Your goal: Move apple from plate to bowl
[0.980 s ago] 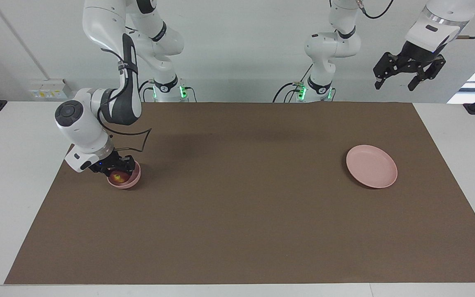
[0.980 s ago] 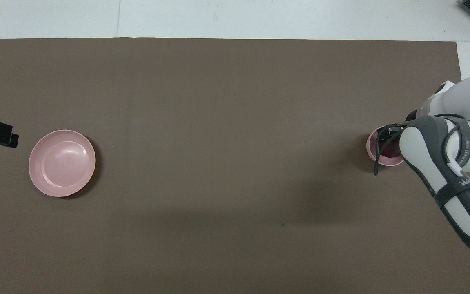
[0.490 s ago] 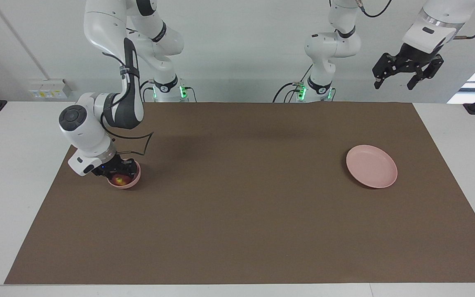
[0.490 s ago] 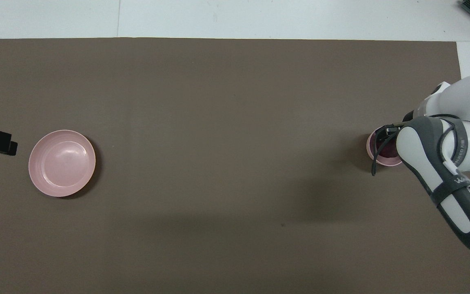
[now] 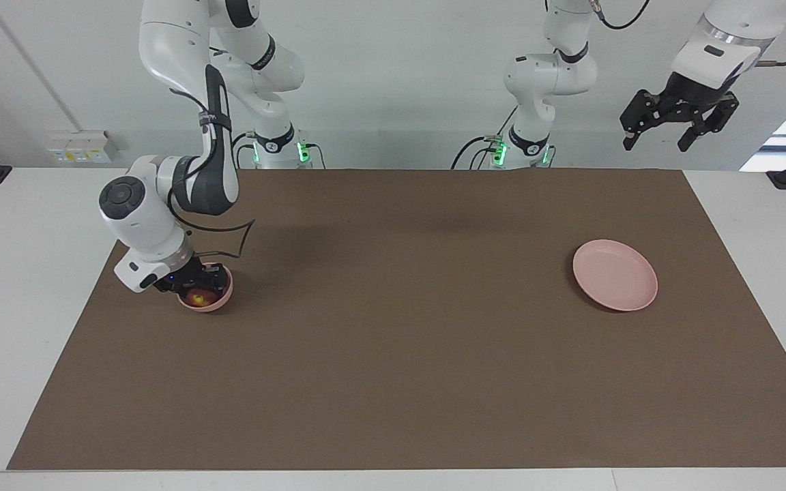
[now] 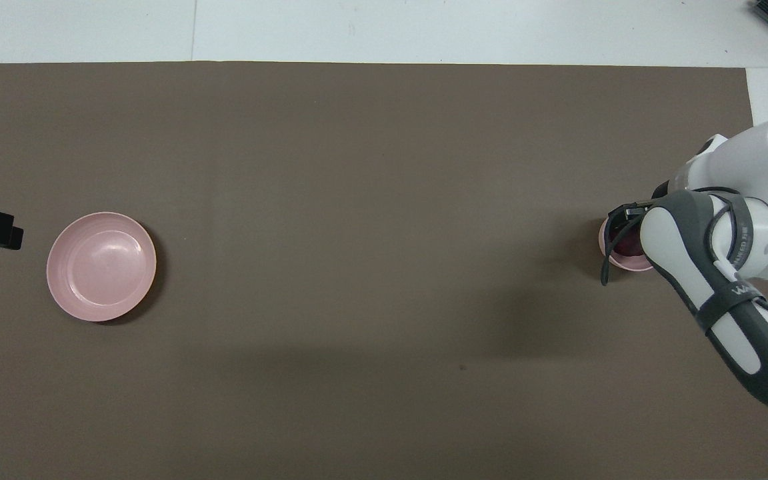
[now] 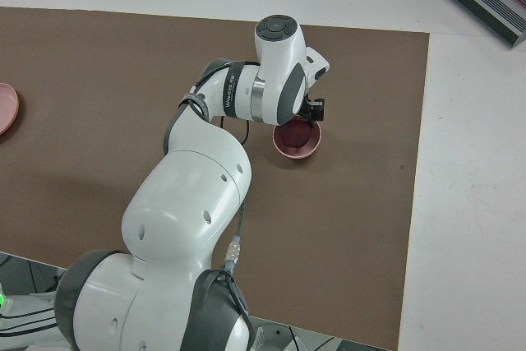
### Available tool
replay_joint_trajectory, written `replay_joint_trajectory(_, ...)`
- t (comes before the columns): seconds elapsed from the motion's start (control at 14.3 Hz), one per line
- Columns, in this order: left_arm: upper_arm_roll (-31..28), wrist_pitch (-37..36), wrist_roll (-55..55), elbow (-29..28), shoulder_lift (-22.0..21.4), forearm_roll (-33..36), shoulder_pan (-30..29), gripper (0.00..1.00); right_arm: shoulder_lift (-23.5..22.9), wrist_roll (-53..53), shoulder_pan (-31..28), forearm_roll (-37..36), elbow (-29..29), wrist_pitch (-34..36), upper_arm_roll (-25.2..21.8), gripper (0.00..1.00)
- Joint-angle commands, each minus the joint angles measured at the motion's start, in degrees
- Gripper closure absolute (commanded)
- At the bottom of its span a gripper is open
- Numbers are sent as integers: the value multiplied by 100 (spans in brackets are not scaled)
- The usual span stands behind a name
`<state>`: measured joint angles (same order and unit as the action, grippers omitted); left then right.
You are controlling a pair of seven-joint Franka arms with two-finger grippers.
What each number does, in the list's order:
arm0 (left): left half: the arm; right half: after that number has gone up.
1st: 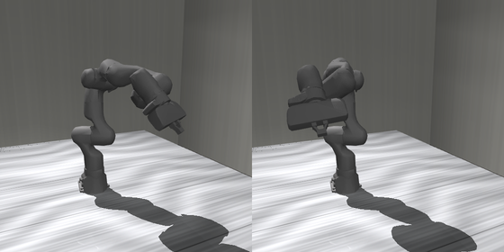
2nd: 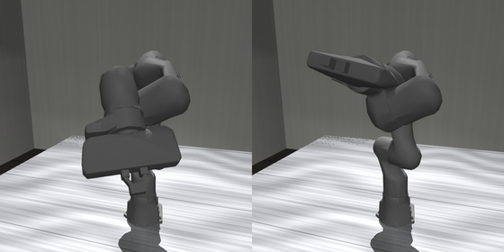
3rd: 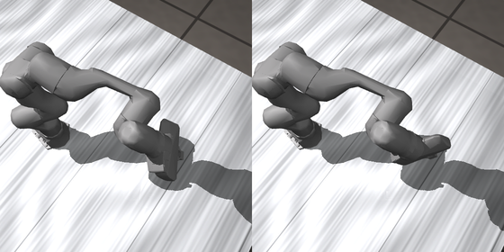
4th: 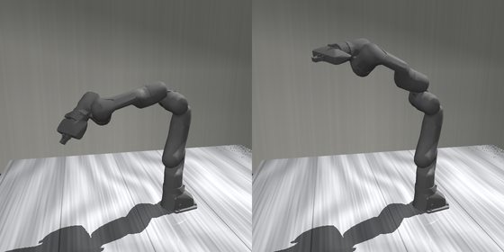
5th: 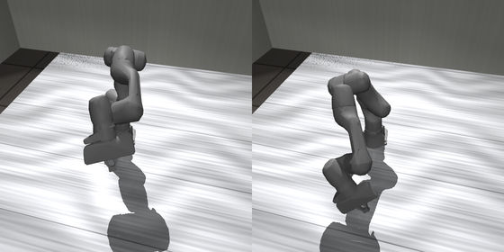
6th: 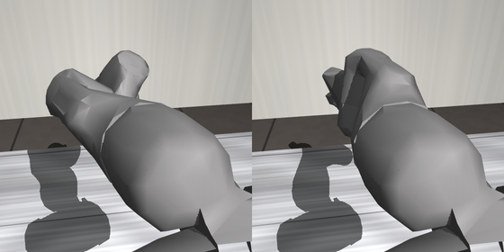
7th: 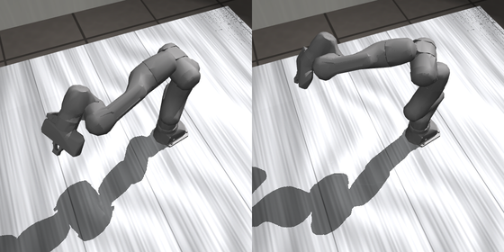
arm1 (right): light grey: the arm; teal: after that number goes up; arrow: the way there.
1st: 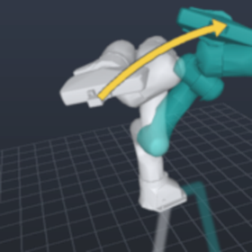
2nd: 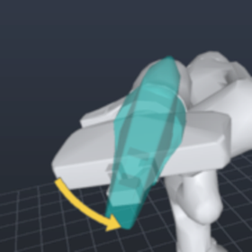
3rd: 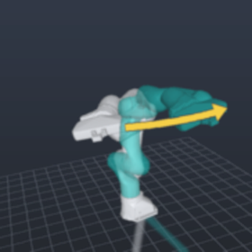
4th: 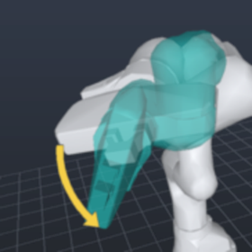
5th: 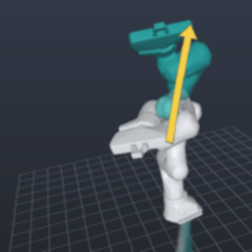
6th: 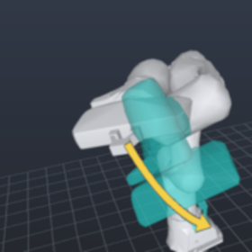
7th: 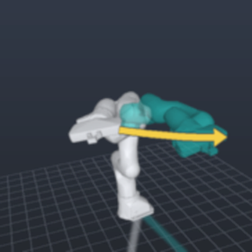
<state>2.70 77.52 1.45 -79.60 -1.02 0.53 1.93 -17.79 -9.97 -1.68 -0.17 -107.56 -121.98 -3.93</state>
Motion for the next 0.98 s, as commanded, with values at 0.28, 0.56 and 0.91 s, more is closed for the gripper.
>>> replay_joint_trajectory(0.28,-41,114,189,-232,-135,61,-78,0,13,-31,-34,-62,-46,-54,42,54)
replay_joint_trajectory(0.56,-50,70,444,-311,-179,61,-87,0,13,-31,-34,-62,-46,-54,42,43)
replay_joint_trajectory(0.91,-50,70,418,-293,-170,61,-87,0,13,-31,-34,-62,-46,-54,42,35)
